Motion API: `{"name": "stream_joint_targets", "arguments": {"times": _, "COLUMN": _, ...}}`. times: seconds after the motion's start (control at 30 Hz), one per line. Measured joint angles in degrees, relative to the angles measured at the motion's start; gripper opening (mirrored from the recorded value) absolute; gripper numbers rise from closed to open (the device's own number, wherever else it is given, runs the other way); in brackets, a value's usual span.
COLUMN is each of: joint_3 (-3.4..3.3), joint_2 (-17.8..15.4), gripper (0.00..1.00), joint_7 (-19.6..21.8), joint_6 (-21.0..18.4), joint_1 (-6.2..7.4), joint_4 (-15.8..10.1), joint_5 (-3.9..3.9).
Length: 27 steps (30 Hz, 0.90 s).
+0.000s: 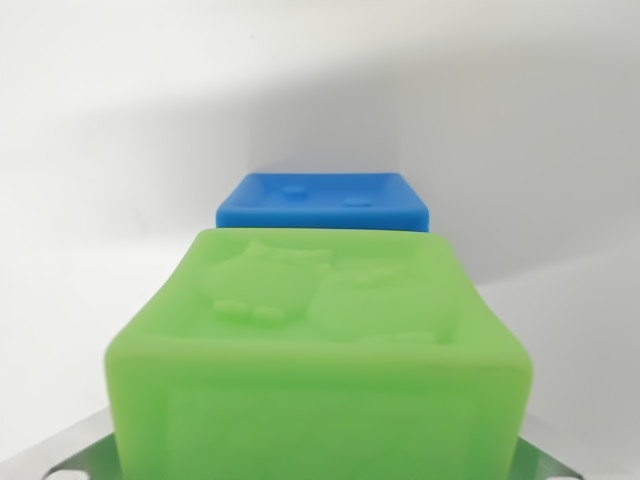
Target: Stack cube
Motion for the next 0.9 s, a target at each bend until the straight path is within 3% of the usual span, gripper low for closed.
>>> {"name": "stream_joint_targets", "arguments": {"times": 0.6, "joint_3": -0.06, "joint_2": 1.4, "gripper": 0.00, "joint_7": 0.0, "joint_6": 1.2, "joint_1": 0.03, "joint_4": 0.3, "joint_5": -0.03}}
{"name": "stream_joint_targets", "arguments": {"times": 0.63, "joint_3": -0.06, "joint_2": 1.4, "gripper": 1.00, "joint_7": 0.0, "joint_6": 1.2, "joint_1": 0.03, "joint_4": 0.3, "joint_5": -0.03}}
{"name": "stream_joint_targets", "arguments": {"times": 0.9, "joint_3": -0.06, "joint_2": 1.4, "gripper": 1.00, "joint_7": 0.0, "joint_6": 1.3, "joint_1": 0.03, "joint_4": 0.3, "joint_5": -0.03}}
